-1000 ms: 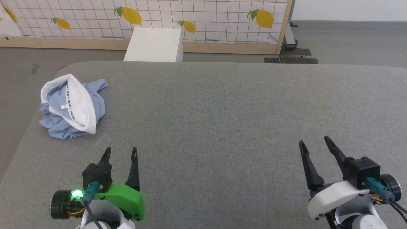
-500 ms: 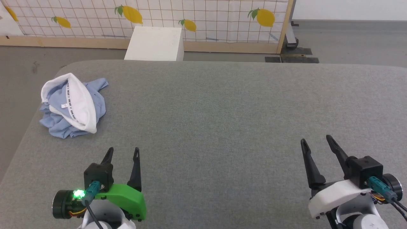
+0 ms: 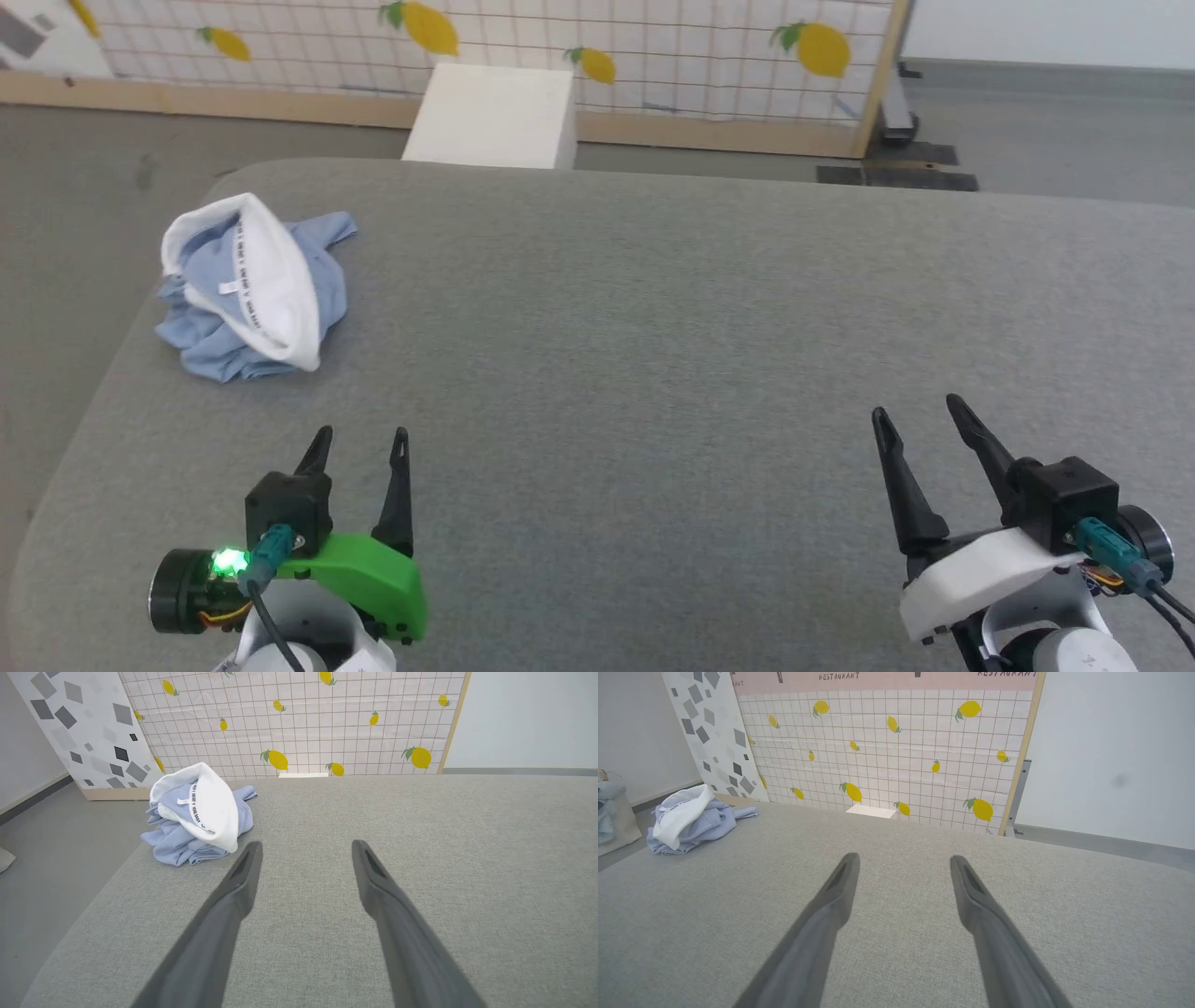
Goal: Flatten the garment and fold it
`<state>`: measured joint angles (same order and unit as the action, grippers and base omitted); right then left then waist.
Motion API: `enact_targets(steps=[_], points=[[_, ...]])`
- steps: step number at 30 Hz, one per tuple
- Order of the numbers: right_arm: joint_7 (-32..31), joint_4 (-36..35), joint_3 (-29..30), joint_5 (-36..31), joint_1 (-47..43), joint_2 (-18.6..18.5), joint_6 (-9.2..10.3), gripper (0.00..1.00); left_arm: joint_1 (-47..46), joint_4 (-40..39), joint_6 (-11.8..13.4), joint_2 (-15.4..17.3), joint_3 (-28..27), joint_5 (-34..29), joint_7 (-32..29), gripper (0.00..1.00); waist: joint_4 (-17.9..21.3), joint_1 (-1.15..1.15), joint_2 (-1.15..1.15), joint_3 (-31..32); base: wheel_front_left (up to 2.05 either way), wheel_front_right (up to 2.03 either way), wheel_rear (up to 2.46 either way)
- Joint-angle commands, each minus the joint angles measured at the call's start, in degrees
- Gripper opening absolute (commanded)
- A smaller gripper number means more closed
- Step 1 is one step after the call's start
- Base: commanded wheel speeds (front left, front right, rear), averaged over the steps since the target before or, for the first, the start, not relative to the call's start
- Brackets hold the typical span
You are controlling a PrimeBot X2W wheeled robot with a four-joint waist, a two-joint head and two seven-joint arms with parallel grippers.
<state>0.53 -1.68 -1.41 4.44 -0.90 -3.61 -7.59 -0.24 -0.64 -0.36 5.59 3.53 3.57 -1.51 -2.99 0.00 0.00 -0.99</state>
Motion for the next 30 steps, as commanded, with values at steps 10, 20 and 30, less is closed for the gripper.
enact_targets(steps=[10,20,30], points=[[-0.6,-1.4,-1.6,2.3,-0.6,-0.4,0.08,1.0,-1.9,0.4,0.9,2.1,0.7,0.3,-0.1,1.0,-9.4,0.0,0.0,0.2,0.0,0.0,0.0],[-1.1,-2.4,-3.4,4.1,-1.8,-0.9,0.09,1.0,-2.2,1.1,1.9,2.3,2.4,-0.2,0.2,1.0,-15.8,0.0,0.0,0.4,0.0,0.0,0.0],[-1.5,-2.8,-4.5,5.7,-2.3,-0.9,0.09,1.0,-2.3,1.7,2.5,3.2,3.5,-0.3,0.2,1.0,-21.1,0.0,0.0,0.6,0.0,0.0,0.0]])
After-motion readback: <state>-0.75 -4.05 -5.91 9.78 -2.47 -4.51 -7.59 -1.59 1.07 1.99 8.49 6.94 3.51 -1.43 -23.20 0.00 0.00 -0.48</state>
